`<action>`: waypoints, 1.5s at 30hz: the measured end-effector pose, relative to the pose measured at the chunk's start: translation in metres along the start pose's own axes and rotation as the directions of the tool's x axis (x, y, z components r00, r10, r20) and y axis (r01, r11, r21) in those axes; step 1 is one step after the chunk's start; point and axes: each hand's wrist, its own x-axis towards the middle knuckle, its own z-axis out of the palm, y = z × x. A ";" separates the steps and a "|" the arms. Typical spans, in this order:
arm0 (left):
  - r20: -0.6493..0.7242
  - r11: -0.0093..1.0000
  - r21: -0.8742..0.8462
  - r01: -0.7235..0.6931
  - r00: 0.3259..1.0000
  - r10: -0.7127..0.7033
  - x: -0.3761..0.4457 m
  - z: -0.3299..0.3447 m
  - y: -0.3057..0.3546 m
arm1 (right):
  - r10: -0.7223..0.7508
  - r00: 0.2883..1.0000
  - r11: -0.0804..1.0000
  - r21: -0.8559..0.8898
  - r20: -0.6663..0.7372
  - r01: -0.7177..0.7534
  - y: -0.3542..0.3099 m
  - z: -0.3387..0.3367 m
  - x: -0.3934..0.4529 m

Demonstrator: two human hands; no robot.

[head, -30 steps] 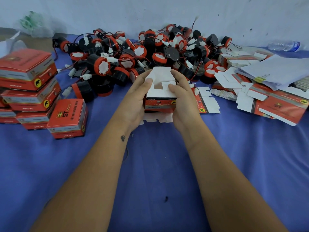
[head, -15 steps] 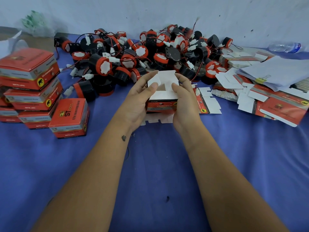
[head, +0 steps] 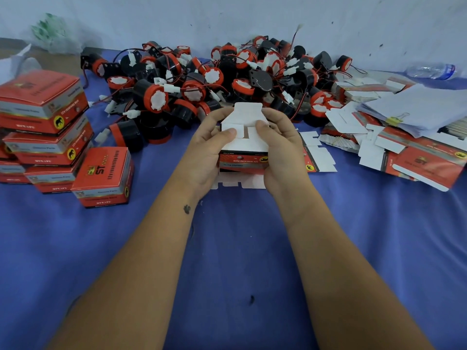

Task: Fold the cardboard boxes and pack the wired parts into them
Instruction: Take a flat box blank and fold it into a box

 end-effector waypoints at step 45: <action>-0.284 0.987 0.142 0.076 0.958 -0.033 0.006 -0.003 0.002 | -0.122 0.990 0.981 -0.142 0.073 0.132 -0.002 0.006 -0.003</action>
